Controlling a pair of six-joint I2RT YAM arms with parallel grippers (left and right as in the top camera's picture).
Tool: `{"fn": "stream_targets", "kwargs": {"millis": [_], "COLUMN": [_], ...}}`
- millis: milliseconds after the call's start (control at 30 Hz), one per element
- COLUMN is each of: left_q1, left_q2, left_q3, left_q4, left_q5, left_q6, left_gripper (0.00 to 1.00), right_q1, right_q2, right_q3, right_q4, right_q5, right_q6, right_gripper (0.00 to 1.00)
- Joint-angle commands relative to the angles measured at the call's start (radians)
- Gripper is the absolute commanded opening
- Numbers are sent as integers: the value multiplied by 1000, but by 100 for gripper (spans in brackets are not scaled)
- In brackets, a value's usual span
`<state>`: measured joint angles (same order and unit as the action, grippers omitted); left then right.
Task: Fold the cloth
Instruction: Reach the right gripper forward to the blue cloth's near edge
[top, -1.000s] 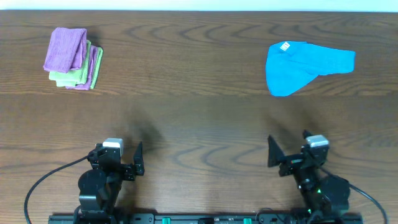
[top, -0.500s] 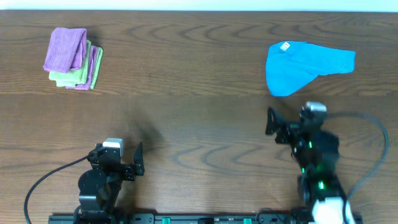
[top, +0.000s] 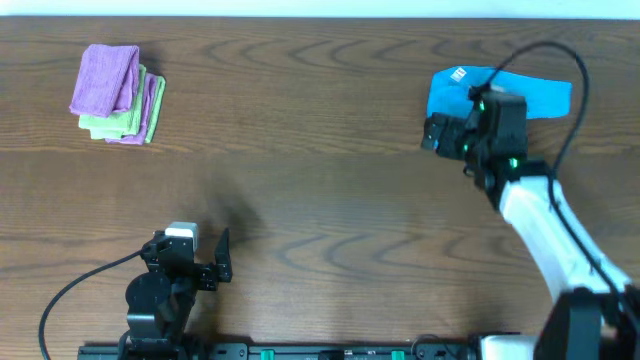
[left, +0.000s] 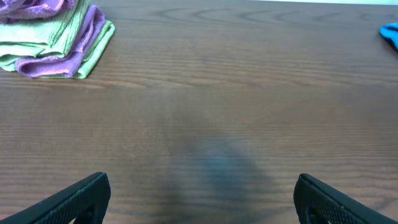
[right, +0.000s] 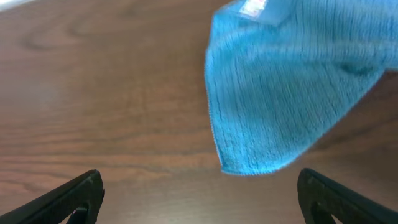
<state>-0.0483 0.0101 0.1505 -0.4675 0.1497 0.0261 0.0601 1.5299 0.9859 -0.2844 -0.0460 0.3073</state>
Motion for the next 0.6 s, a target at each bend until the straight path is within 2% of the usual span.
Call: {"fn": "stream_targets", "kwargs": {"millis": [0,200,267,400,500,567], "left_q1": [4,4,4,4,4,4], "left_q2": [-6,-6,-6,-6,-6,-6], "left_q3": [-18,-18,-18,-18,-18,-18], "left_q4": [-2,-2,-2,-3,-2,-2], "left_q5": [-3,-3,-3,-3,-3,-3], "left_q6": [-4,-4,-4,-4,-4,-4], "left_gripper": [95,95,95,96,95,95], "right_q1": [-7,-7,-6,-6,-5,5], "right_q2": [84,212,222,223,225,229], "right_q3": [124,253,253,249,249,249], "right_q4": [-93,-284,-296,-294,-295,-301], "right_q5": [23,-34,-85,-146,-137,-53], "right_q6": [10,-59,-117,-123,-204,-219], "right_gripper": [99,99,99,99,99,99]}}
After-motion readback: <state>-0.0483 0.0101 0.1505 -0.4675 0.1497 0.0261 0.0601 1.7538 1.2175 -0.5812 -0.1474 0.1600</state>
